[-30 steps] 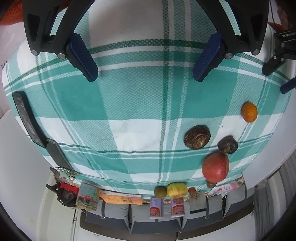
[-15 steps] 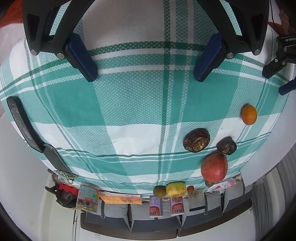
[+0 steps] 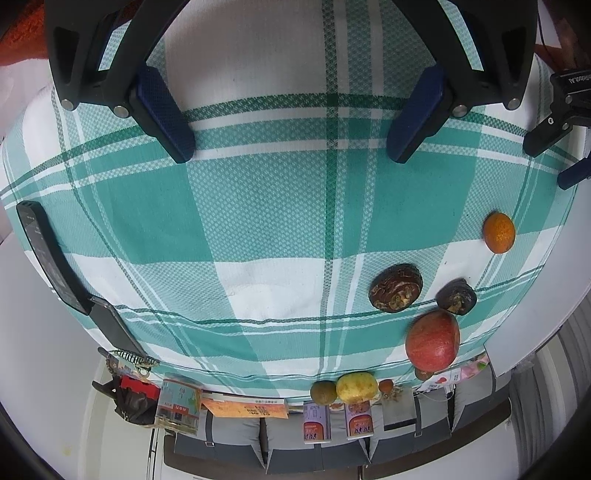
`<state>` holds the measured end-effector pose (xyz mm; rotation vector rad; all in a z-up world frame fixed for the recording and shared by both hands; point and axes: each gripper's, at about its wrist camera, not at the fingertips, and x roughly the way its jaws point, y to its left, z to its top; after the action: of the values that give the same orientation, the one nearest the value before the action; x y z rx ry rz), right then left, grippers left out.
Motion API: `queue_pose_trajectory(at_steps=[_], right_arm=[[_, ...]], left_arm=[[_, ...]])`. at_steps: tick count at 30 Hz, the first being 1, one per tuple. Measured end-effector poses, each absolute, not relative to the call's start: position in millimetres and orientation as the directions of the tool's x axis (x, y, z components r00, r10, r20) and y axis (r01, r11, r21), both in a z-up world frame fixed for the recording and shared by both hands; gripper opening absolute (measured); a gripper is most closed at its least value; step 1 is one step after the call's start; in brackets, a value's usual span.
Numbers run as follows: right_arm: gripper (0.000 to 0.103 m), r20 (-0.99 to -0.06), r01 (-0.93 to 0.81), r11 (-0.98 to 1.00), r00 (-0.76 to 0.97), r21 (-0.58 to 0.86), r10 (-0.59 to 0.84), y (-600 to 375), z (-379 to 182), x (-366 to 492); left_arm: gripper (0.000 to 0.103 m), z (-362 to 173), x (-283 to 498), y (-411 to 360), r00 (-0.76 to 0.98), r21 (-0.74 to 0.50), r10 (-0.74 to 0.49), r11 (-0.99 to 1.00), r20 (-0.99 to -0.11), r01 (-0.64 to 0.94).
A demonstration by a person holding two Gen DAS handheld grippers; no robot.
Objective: Organize fruits
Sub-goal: 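Reach the left tool to the red apple and close on it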
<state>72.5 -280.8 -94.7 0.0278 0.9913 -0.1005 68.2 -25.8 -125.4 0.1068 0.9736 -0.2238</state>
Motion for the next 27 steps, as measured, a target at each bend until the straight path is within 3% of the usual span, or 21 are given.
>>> queue_pose_trajectory(at_steps=[6, 10, 14, 23, 27], right_arm=[[0.103, -0.843, 0.084, 0.996, 0.534, -0.022, -0.064, -281.3, -94.4, 72.5], [0.103, -0.843, 0.079, 0.997, 0.535, -0.022, -0.061, -281.3, -94.4, 72.1], [0.103, -0.843, 0.078, 0.997, 0.535, -0.022, -0.060, -281.4, -94.3, 72.1], [0.103, -0.841, 0.060, 0.998, 0.539, -0.021, -0.050, -281.6, -94.6, 71.0], [0.103, -0.838, 0.041, 0.999, 0.544, -0.019, -0.038, -282.3, -94.5, 69.2]], left_arm=[[0.101, -113.7, 76.0, -17.6, 0.482, -0.077, -0.203, 0.960, -0.852, 0.269], [0.101, -69.4, 99.9, -12.9, 0.520, -0.189, -0.317, 0.940, -0.793, 0.285], [0.101, -33.0, 147.8, -35.1, 0.509, -0.204, -0.360, 0.919, -0.782, 0.337], [0.101, -59.8, 255.0, -95.8, 0.424, -0.164, -0.272, 0.947, -0.864, 0.275], [0.101, -78.9, 272.3, -117.0, 0.405, -0.070, -0.179, 0.961, -0.897, 0.268]])
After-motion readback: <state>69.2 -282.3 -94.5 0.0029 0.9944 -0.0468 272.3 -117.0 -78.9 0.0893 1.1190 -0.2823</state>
